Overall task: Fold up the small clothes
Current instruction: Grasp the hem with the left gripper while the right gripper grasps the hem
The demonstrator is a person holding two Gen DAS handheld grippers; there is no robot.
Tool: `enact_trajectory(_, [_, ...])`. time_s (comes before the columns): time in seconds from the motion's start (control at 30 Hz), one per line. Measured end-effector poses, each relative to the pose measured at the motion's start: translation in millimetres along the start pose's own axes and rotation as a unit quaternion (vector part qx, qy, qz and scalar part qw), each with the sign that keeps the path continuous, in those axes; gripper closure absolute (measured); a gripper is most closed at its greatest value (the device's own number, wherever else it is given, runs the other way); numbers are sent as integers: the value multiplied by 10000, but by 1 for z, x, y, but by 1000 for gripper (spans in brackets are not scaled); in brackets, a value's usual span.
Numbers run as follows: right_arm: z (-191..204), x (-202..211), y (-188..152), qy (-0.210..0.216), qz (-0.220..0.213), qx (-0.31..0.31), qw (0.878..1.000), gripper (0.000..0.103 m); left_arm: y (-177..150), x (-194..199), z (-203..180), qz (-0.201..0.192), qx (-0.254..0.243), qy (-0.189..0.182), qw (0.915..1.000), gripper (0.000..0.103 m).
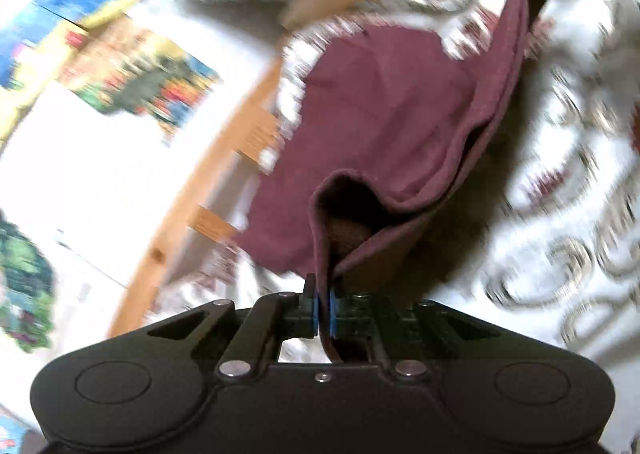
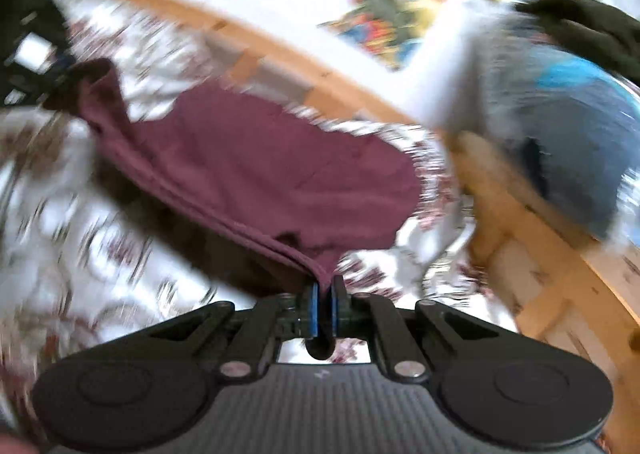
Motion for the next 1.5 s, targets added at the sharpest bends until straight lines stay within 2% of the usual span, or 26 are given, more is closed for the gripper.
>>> enact_trajectory(0.1, [-11,11,8,-305,-232,-506,9980,96,20,19,14,-253,360,230,9988,99])
enact_trajectory(0.27, [-31,41,17,-543,-405,-620,9958,96,37,51,35,-282,1024,88,9943,99])
enact_trajectory(0.4, [-43,78,22,-441,-444,-537,9966,96,33,85,45,-211,1504,-199,9882,99])
enact_trajectory(0.5, [-38,105,22,-336,-397,-144,9985,96,26,113,47,-243,1790,-420,9827,99])
enact_trajectory(0.6, [-30,129,16,-221,-322,84,9992,96,19,132,46,-178,1954,-478,9794,99])
enact_trajectory(0.73, [-29,147,10,-213,-156,-30,9996,96,12,159,44,-146,2289,-763,9703,99])
enact_trajectory(0.83, [-33,148,11,-174,-172,-137,9996,96,11,166,40,-162,2283,-816,9700,99])
enact_trajectory(0.93, [-35,138,21,-109,-254,-201,9994,96,12,153,50,-109,2481,-775,9656,99])
enact_trajectory(1.07, [-44,110,48,-149,-442,-102,9989,96,17,121,80,-11,3049,-770,9493,98])
enact_trajectory(1.3, [-68,18,98,-225,-325,141,9991,96,35,32,116,200,3064,-591,9499,98])
enact_trajectory(1.5, [-84,-73,121,-82,90,86,9999,96,39,-55,136,352,3188,-654,9449,97])
Point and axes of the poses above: each gripper's, at about its wrist camera, not at the fingertips, and x roughly against the way its jaws point, z to its left, y to its top, the point moved 4 cm from there along -x, roughly the way its jaws point, and after that the axes turned 1 degree about -x, right-handed, at the moved point
